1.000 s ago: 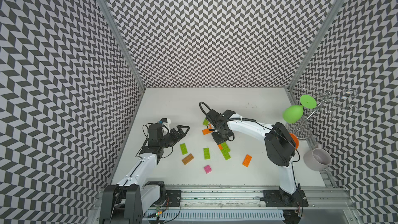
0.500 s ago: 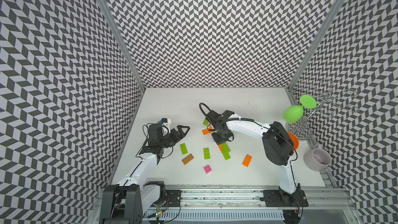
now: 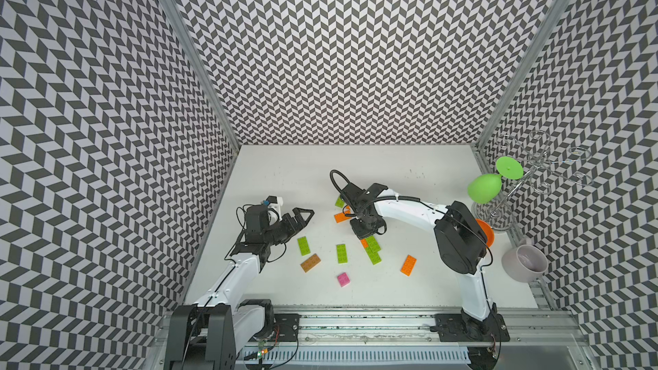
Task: Assemble a small pinwheel with lego
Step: Assemble the lego brick with the lego brick.
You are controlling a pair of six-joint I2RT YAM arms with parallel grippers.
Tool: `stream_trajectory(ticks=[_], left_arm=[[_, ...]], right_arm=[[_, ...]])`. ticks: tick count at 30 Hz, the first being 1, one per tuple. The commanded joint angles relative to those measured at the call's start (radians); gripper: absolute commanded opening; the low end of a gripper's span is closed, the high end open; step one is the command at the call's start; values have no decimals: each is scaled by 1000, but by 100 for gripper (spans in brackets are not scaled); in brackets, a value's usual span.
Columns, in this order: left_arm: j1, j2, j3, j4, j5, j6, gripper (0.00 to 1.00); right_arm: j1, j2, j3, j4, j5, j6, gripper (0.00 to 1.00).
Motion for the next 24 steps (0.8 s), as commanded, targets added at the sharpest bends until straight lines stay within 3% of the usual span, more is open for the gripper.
stream_trajectory(ticks=[1, 17, 24], left_arm=[[6, 0, -5, 28, 19, 9, 100], [6, 0, -3, 27, 25, 17, 99], [6, -10, 27, -7, 22, 40, 100]], right_arm=[[0, 51, -51, -17, 3, 17, 10], [-6, 58, -123, 12, -40, 33, 12], [-7, 41, -50, -3, -36, 29, 12]])
